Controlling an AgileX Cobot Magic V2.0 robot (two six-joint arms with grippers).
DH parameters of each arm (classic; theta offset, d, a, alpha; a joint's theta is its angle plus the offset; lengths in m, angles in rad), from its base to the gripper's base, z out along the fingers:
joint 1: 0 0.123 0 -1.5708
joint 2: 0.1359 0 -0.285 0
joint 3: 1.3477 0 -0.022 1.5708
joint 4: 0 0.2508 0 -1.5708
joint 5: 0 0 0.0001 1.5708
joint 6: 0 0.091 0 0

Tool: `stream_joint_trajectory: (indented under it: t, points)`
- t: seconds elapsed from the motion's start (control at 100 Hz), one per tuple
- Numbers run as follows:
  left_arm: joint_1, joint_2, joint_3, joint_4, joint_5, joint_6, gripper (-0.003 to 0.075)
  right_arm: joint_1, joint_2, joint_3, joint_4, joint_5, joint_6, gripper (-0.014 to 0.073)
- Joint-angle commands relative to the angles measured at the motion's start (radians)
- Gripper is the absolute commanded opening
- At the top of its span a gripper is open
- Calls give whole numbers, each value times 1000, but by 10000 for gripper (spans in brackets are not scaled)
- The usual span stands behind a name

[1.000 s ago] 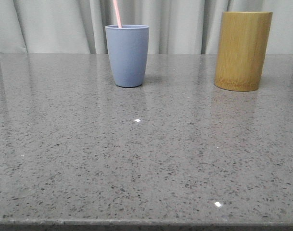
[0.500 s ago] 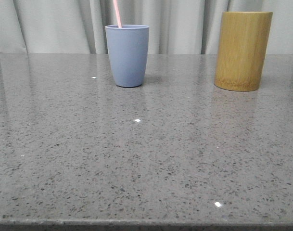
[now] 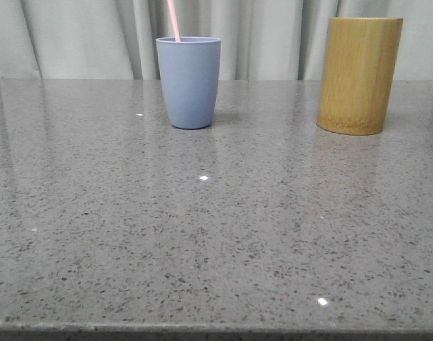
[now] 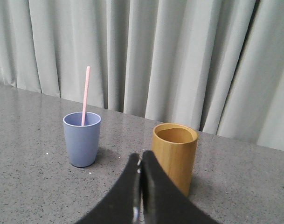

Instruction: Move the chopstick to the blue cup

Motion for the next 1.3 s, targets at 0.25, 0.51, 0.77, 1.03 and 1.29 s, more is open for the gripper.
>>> stream_joint_trajectory:
  t: [0.25, 0.51, 0.77, 1.03, 1.29]
  points:
    - [202, -101, 233, -75, -312, 68, -19, -7, 12, -26, -12, -72, -2, -60]
    - [262, -209, 412, -81, -419, 66, -19, -7, 12, -26, -12, -72, -2, -60]
    - [262, -211, 419, -81, -340, 59, -19, -7, 12, -26, -12, -70, -2, -60]
    - [262, -209, 419, -81, -338, 59, -19, -7, 12, -26, -12, -71, -2, -60]
    - [262, -209, 419, -81, -338, 59, -19, -7, 12, -26, -12, -71, -2, -60]
